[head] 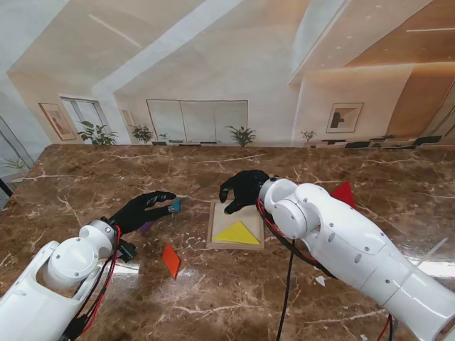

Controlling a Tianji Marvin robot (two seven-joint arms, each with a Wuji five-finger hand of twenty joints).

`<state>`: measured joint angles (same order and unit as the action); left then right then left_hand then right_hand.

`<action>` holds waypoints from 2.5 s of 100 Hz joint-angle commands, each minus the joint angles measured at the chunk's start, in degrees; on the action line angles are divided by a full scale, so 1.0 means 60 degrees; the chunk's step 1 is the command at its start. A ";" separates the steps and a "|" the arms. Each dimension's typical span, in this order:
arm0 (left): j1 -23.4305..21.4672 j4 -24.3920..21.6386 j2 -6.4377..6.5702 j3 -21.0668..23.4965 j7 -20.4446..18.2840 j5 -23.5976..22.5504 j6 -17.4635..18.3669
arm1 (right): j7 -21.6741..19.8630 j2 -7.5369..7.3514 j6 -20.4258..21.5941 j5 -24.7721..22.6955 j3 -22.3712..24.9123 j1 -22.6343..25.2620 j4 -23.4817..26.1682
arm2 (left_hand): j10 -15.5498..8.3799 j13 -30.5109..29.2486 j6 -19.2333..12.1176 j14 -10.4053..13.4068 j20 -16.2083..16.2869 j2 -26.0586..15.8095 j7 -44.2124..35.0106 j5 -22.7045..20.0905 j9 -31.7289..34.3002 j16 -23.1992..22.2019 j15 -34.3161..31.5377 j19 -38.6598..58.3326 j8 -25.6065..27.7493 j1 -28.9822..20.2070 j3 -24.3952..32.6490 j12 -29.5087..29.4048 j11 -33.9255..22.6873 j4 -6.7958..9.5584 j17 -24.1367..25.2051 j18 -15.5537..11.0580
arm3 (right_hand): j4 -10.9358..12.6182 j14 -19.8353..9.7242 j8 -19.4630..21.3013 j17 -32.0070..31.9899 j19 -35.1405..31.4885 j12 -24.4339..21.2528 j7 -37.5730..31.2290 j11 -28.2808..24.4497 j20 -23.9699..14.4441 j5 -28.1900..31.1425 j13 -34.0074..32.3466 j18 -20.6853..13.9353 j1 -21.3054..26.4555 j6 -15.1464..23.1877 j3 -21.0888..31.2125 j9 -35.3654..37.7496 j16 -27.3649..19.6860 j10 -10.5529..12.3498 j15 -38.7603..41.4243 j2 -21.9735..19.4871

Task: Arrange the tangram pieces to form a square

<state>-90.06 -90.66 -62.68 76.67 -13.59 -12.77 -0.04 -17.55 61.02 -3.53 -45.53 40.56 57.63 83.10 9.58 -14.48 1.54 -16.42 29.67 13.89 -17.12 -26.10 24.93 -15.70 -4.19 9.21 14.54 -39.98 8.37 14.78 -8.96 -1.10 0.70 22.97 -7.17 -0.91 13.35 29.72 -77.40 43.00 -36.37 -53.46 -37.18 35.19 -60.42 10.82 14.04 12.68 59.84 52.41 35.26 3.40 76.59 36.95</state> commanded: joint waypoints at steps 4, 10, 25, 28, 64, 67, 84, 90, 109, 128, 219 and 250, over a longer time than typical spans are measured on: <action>-0.0023 0.0041 0.0009 -0.0043 0.0001 -0.0037 0.0017 | -0.0087 -0.0004 -0.0072 0.0096 0.0298 0.0176 0.0227 | 0.0009 -0.0020 -0.0083 0.0153 0.0229 -0.0386 0.0124 -0.0108 0.0166 0.0088 0.0152 -0.0241 -0.0202 -0.0147 -0.0276 -0.0046 0.0079 0.0182 0.0056 -0.0148 | -0.0132 0.0110 0.0133 0.0034 -0.0368 -0.0093 -0.0209 0.0062 -0.0128 0.0333 -0.0319 0.0147 -0.0314 -0.0150 0.0276 0.0073 -0.0058 -0.0052 0.0163 0.0295; -0.0025 0.0039 0.0009 -0.0045 -0.0001 -0.0041 0.0006 | -0.0052 0.0000 -0.0116 0.0121 0.0497 0.0299 0.0338 | 0.0008 -0.0012 -0.0080 0.0158 0.0228 -0.0391 0.0125 -0.0108 0.0160 0.0089 0.0155 -0.0244 -0.0202 -0.0143 -0.0277 -0.0046 0.0080 0.0181 0.0064 -0.0165 | -0.0148 0.0128 0.0197 0.0034 -0.0368 -0.0176 -0.0270 0.0141 -0.0128 0.0410 -0.0316 0.0147 -0.0300 -0.0197 0.0317 0.0059 -0.0077 -0.0083 0.0115 0.0345; -0.0029 0.0029 0.0013 -0.0055 -0.0015 -0.0047 -0.0020 | -0.0039 -0.0007 -0.0329 0.0143 0.0967 0.0602 0.0628 | 0.0006 -0.0015 -0.0080 0.0160 0.0231 -0.0386 0.0123 -0.0111 0.0163 0.0090 0.0155 -0.0239 -0.0202 -0.0141 -0.0281 -0.0047 0.0081 0.0181 0.0054 -0.0152 | -0.0187 0.0200 0.0392 -0.0002 -0.0297 -0.0565 -0.0379 0.0513 -0.0105 0.0404 -0.0235 0.0203 -0.0300 -0.0417 0.0363 -0.0044 -0.0205 -0.0125 -0.0247 0.0431; -0.0026 0.0031 0.0013 -0.0058 -0.0020 -0.0047 -0.0021 | -0.0041 -0.0012 -0.0373 0.0131 0.1065 0.0664 0.0686 | 0.0015 -0.0015 -0.0084 0.0145 0.0231 -0.0381 0.0120 -0.0117 0.0158 0.0090 0.0155 -0.0240 -0.0200 -0.0142 -0.0281 -0.0048 0.0083 0.0181 0.0056 -0.0147 | -0.0187 0.0217 0.0425 -0.0010 -0.0269 -0.0700 -0.0394 0.0663 -0.0095 0.0397 -0.0210 0.0219 -0.0299 -0.0470 0.0363 -0.0079 -0.0250 -0.0153 -0.0378 0.0427; -0.0028 0.0004 0.0027 -0.0084 -0.0079 -0.0054 -0.0075 | -0.0352 -0.0156 -0.0743 -0.0557 0.2624 0.1702 0.1598 | -0.0005 -0.0017 -0.0072 0.0150 0.0231 -0.0401 0.0118 -0.0121 0.0160 0.0088 0.0153 -0.0243 -0.0199 -0.0139 -0.0288 -0.0045 0.0079 0.0180 0.0064 -0.0156 | -0.0184 0.0411 0.0596 -0.0172 0.0044 -0.2334 -0.0454 0.2255 -0.0012 0.0314 0.0173 0.0300 -0.0219 -0.0578 0.0353 -0.0606 -0.0706 -0.0407 -0.1861 0.0511; -0.0029 0.0002 0.0028 -0.0087 -0.0086 -0.0057 -0.0078 | -0.0381 -0.0168 -0.0744 -0.0630 0.2773 0.1801 0.1671 | 0.0002 -0.0014 -0.0081 0.0146 0.0231 -0.0392 0.0118 -0.0120 0.0171 0.0089 0.0155 -0.0243 -0.0199 -0.0141 -0.0289 -0.0043 0.0074 0.0180 0.0064 -0.0156 | -0.0181 0.0424 0.0598 -0.0185 0.0070 -0.2473 -0.0439 0.2370 -0.0007 0.0328 0.0189 0.0304 -0.0179 -0.0513 0.0356 -0.0642 -0.0737 -0.0405 -0.1982 0.0528; -0.0037 -0.0026 0.0036 -0.0117 -0.0119 -0.0066 -0.0125 | -0.0616 -0.0257 -0.0472 -0.1115 0.3626 0.2305 0.1968 | 0.0011 -0.0016 -0.0083 0.0145 0.0232 -0.0401 0.0115 -0.0123 0.0155 0.0088 0.0153 -0.0240 -0.0197 -0.0150 -0.0286 -0.0047 0.0082 0.0182 0.0058 -0.0156 | -0.0175 0.0444 0.0606 -0.0266 0.0194 -0.2807 -0.0360 0.2736 0.0023 0.0419 0.0337 0.0294 -0.0035 -0.0283 0.0407 -0.0901 -0.0860 -0.0392 -0.2403 0.0590; -0.0035 -0.0036 0.0038 -0.0141 -0.0129 -0.0071 -0.0146 | -0.0680 -0.0287 -0.0280 -0.1307 0.3915 0.2466 0.2023 | -0.0003 -0.0015 -0.0075 0.0144 0.0232 -0.0405 0.0118 -0.0112 0.0168 0.0088 0.0154 -0.0241 -0.0198 -0.0151 -0.0286 -0.0045 0.0077 0.0183 0.0060 -0.0161 | -0.0172 0.0434 0.0607 -0.0294 0.0228 -0.2883 -0.0330 0.2839 0.0031 0.0429 0.0360 0.0288 -0.0004 -0.0210 0.0418 -0.1028 -0.0868 -0.0377 -0.2450 0.0580; -0.0004 -0.0045 0.0046 -0.0248 -0.0172 -0.0090 -0.0267 | -0.0993 -0.0397 0.0535 -0.1645 0.4758 0.2842 0.2055 | -0.0004 -0.0022 -0.0092 0.0150 0.0230 -0.0395 0.0112 -0.0119 0.0164 0.0086 0.0149 -0.0245 -0.0195 -0.0152 -0.0285 -0.0043 0.0073 0.0183 0.0066 -0.0150 | -0.0154 0.0342 0.0620 -0.0477 0.0401 -0.3200 -0.0170 0.3289 0.0060 0.0279 0.0699 0.0164 0.0188 0.0025 0.0447 -0.1584 -0.0925 -0.0168 -0.2752 0.0604; 0.0057 -0.0025 0.0056 -0.0376 -0.0240 -0.0106 -0.0447 | -0.1438 -0.0521 0.1436 -0.2042 0.5514 0.3107 0.2089 | -0.0010 -0.0014 -0.0103 0.0155 0.0231 -0.0394 0.0104 -0.0113 0.0162 0.0087 0.0153 -0.0242 -0.0192 -0.0153 -0.0280 -0.0042 0.0067 0.0182 0.0061 -0.0164 | -0.0149 0.0284 0.0661 -0.0611 0.0522 -0.3514 -0.0045 0.3686 0.0047 0.0022 0.0969 0.0053 0.0446 0.0273 0.0569 -0.2084 -0.0975 0.0128 -0.3071 0.0730; 0.0574 0.0342 -0.0009 -0.0763 -0.0286 0.0245 -0.0908 | -0.0465 -0.0518 0.0501 -0.2818 0.5277 0.2173 -0.0217 | -0.0015 -0.0003 -0.0100 0.0161 0.0241 -0.0399 0.0073 -0.0100 0.0153 0.0082 0.0154 -0.0241 -0.0192 -0.0153 -0.0255 -0.0039 0.0042 0.0177 0.0077 -0.0183 | -0.0233 0.0359 0.0793 -0.0967 0.0698 -0.3680 0.0349 0.3280 -0.0200 -0.1677 0.1901 -0.0015 0.0397 0.0823 0.0295 -0.3173 -0.0968 -0.0088 -0.3613 0.0987; 0.0691 0.0478 -0.0039 -0.0811 -0.0252 0.0351 -0.1039 | -0.0077 -0.0513 -0.0112 -0.2948 0.5247 0.2202 -0.0866 | 0.0001 0.0002 -0.0089 0.0146 0.0244 -0.0404 0.0071 -0.0099 0.0154 0.0081 0.0159 -0.0243 -0.0196 -0.0145 -0.0251 -0.0040 0.0043 0.0172 0.0091 -0.0188 | -0.0238 0.0397 0.0883 -0.1373 0.0822 -0.3702 0.0563 0.3244 -0.0238 -0.2043 0.2603 -0.0124 0.0300 0.0959 0.0164 -0.3971 -0.0980 -0.0106 -0.3753 0.1013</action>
<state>-85.60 -88.00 -62.78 71.95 -15.10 -10.67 -5.80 -17.55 58.16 -3.60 -63.01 71.89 70.29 79.52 9.59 -14.48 1.55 -16.42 29.67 13.17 -17.12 -26.11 24.93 -15.70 -4.19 9.21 14.54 -39.99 8.06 14.78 -8.95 -1.10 0.70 22.96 -8.27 1.06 18.32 22.57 -72.31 20.24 -33.54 -33.41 -37.37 26.45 -45.56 10.62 17.08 16.94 60.95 30.84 29.58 2.85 54.24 41.67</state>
